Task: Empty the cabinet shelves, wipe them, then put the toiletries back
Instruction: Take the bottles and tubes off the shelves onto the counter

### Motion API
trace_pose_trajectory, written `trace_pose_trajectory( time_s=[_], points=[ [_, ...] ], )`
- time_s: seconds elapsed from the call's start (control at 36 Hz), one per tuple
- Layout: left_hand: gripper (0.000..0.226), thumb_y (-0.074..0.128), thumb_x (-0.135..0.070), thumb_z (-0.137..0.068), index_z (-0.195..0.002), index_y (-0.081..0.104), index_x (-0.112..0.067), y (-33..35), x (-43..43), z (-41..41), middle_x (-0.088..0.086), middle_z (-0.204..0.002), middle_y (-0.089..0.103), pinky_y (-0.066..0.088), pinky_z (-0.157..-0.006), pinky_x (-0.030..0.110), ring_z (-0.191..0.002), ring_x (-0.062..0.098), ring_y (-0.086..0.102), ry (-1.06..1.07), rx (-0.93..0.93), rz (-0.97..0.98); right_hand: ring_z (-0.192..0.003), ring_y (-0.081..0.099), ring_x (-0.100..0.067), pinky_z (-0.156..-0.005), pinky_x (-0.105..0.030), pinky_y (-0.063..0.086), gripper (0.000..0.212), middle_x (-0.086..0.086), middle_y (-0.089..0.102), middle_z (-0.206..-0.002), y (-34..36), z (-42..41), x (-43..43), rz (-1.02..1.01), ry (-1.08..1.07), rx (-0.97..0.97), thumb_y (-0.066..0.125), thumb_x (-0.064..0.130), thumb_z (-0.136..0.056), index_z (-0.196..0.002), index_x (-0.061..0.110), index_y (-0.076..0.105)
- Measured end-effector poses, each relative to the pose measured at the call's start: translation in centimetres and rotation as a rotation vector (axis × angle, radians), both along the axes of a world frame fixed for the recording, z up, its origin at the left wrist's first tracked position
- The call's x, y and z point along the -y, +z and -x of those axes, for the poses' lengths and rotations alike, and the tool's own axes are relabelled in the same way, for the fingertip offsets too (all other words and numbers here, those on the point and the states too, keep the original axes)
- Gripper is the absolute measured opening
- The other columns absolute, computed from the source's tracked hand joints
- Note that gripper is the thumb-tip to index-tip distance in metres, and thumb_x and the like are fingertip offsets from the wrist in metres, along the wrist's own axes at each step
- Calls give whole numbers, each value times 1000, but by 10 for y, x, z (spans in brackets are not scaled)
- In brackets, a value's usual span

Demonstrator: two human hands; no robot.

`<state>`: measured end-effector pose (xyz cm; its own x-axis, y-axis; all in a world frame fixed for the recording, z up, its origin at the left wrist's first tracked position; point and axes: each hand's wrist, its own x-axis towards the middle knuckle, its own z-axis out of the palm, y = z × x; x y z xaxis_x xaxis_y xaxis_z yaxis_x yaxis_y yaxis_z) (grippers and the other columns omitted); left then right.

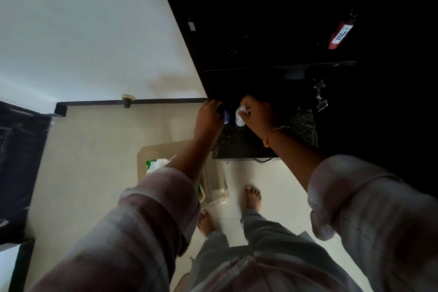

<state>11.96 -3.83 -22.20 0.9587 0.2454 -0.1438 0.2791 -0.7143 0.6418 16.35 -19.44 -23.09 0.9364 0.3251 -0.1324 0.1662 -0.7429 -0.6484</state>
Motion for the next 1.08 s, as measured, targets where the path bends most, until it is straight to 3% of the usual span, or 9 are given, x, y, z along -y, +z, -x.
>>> trace_pose_trajectory(
  time_s=[0.17, 0.31, 0.44, 0.56, 0.69, 0.86, 1.08],
  points=[
    [32, 60, -6, -91, -123, 60, -9, 2, 3, -2, 11, -118, 61, 37, -79, 18, -105, 22, 58, 15, -43, 2, -107, 62, -35, -89, -46, 53, 28, -17, 66, -113, 1, -2, 0, -11, 45, -20, 67, 19, -88, -113, 7, 65],
    [48, 65, -3, -85, -131, 54, -8, 8, 5, -2, 14, -123, 59, 38, -82, 20, -112, 26, 56, 31, -76, 10, -110, 61, -34, -91, -42, 52, 33, -16, 65, -118, 3, -3, -1, 17, 48, -36, 70, 22, -87, -117, 8, 64],
    [58, 74, -10, -80, -133, 51, -9, 12, 1, 5, 15, -127, 56, 37, -87, 21, -117, 28, 53, 7, -62, -10, -109, 60, -35, -85, -39, 53, 39, -16, 63, -119, 8, 4, 2, 47, 63, 57, 73, 28, -84, -116, 9, 62],
    [61, 75, -19, -80, -135, 49, -9, 25, 0, 13, 13, -131, 55, 40, -98, 32, -122, 29, 49, -78, 33, -159, -110, 58, -34, -84, -38, 52, 41, -14, 59, -124, 22, 9, 7, 70, 54, 142, 70, 35, -85, -118, 11, 61],
    [58, 73, -26, -82, -134, 51, -12, 50, 3, 19, 9, -129, 57, 40, -98, 34, -120, 27, 51, -162, 174, -293, -108, 58, -30, -82, -35, 52, 38, -9, 60, -121, 53, 21, 18, 88, -42, 312, 64, 43, -86, -114, 17, 63],
    [46, 66, -30, -88, -128, 56, -12, 92, 21, 11, 9, -125, 59, 42, -96, 33, -116, 28, 52, -238, 332, -282, -105, 59, -29, -72, -34, 54, 34, -6, 60, -116, 101, 28, 29, 25, -199, 459, 62, 43, -88, -110, 17, 64],
    [42, 64, -32, -89, -127, 57, -14, 153, 52, -10, 6, -125, 56, 39, -99, 30, -118, 24, 49, -315, 486, -248, -108, 56, -31, -80, -38, 53, 32, -10, 56, -120, 164, 13, 55, 29, -395, 633, 60, 37, -89, -113, 15, 62]
  ],
)
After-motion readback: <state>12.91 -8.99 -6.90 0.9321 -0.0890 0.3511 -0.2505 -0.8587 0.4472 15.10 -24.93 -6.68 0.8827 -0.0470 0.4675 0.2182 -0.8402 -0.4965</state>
